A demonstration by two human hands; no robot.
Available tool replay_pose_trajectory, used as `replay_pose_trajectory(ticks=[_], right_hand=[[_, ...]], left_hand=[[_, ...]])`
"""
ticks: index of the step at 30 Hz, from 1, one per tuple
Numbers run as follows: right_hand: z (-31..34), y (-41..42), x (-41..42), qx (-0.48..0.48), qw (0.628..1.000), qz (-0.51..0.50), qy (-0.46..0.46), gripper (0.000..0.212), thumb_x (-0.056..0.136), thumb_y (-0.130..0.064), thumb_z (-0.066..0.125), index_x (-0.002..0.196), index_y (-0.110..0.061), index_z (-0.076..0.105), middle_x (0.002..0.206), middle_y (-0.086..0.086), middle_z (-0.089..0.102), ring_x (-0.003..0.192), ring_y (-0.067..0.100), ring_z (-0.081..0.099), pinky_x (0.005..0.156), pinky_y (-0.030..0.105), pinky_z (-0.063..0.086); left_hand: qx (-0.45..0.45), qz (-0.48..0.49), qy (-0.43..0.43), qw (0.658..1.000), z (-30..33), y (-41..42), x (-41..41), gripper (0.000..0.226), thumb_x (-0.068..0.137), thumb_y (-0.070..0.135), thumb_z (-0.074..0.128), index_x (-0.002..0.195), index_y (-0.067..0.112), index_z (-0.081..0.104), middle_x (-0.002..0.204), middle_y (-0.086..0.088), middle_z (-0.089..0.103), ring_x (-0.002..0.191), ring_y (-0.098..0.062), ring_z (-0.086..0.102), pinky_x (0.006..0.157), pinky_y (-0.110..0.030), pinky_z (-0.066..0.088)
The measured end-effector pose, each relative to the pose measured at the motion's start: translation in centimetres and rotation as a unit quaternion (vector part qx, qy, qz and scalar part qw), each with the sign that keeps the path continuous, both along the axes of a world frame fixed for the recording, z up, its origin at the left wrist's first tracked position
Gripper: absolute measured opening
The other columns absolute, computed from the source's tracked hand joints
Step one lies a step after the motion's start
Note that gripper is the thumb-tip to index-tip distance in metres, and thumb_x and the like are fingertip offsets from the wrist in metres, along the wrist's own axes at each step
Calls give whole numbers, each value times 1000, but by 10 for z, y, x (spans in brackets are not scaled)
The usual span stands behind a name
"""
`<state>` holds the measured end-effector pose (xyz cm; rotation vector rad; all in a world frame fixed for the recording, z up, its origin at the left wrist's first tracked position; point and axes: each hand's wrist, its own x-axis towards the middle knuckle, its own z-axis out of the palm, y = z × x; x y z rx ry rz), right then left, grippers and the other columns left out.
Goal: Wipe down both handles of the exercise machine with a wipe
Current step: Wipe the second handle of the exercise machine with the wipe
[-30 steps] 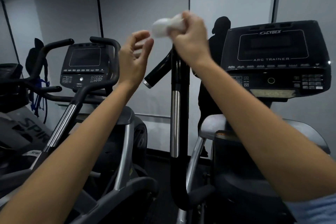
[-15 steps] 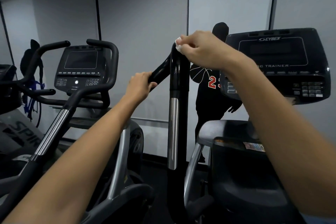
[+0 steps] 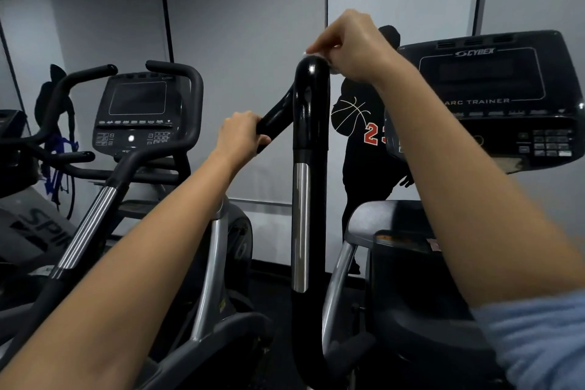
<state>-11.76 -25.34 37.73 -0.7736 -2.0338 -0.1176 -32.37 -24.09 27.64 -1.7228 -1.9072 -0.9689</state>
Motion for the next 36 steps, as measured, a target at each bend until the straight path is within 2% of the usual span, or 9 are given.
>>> replay_pose_trajectory(ticks=[5,8,12,15,19,24,27,31,36], right_hand=[[-25,-17,5,128,992,-3,-8,18,87,-8,58,97,-7,73,98,15,71,91,27,66,82,34,51],[-7,-10,2,52,998,36,3,18,87,-14,63,102,-12,73,93,3,70,79,10,60,78,18,47],[15,27,-9,-71,997,22,-24,35,80,11,50,99,-8,72,73,9,62,60,12,51,64,23,44],[17,54,-12,-175,984,31,-9,42,74,18,41,94,-4,71,70,12,56,62,17,48,60,25,46],[-3,74,-16,-232,973,14,12,35,73,20,43,60,-7,61,45,-2,49,44,6,47,47,20,40],[-24,86,-23,-267,955,76,98,39,78,23,41,52,-3,53,46,5,44,35,8,42,38,20,34],[-15,77,-16,-229,965,69,104,21,72,21,43,72,12,62,55,10,49,49,12,45,47,24,37],[-7,46,-2,-116,984,65,116,39,76,16,48,99,-4,72,88,15,69,72,13,60,65,18,51],[-11,-12,7,79,996,51,0,20,86,-6,61,101,-12,73,88,-1,65,80,9,58,68,10,46]], left_hand=[[-14,17,-3,1000,3,1,1,28,84,17,66,111,10,66,100,-19,67,96,-39,60,77,-38,47],[-3,12,6,1000,1,2,1,23,84,15,65,105,7,67,93,-20,68,90,-40,62,76,-39,51],[-4,27,26,999,-1,5,2,17,86,14,62,98,2,64,89,-20,66,85,-39,62,74,-43,52],[4,42,51,998,-4,8,2,13,87,14,60,93,3,62,87,-18,65,81,-38,62,67,-41,51],[21,40,68,997,-8,12,0,12,89,15,59,93,4,62,85,-16,65,78,-36,62,67,-41,52],[26,34,66,997,-10,12,0,13,90,16,58,97,6,62,86,-14,65,80,-34,63,67,-40,52],[25,38,69,997,-8,11,0,15,91,17,58,100,6,62,89,-15,66,82,-34,64,69,-41,53],[21,37,62,997,-7,13,-1,14,89,14,59,98,4,62,90,-18,65,84,-37,62,70,-40,51],[11,60,41,997,-5,12,3,18,87,14,58,100,3,62,93,-19,64,87,-38,60,64,-37,44]])
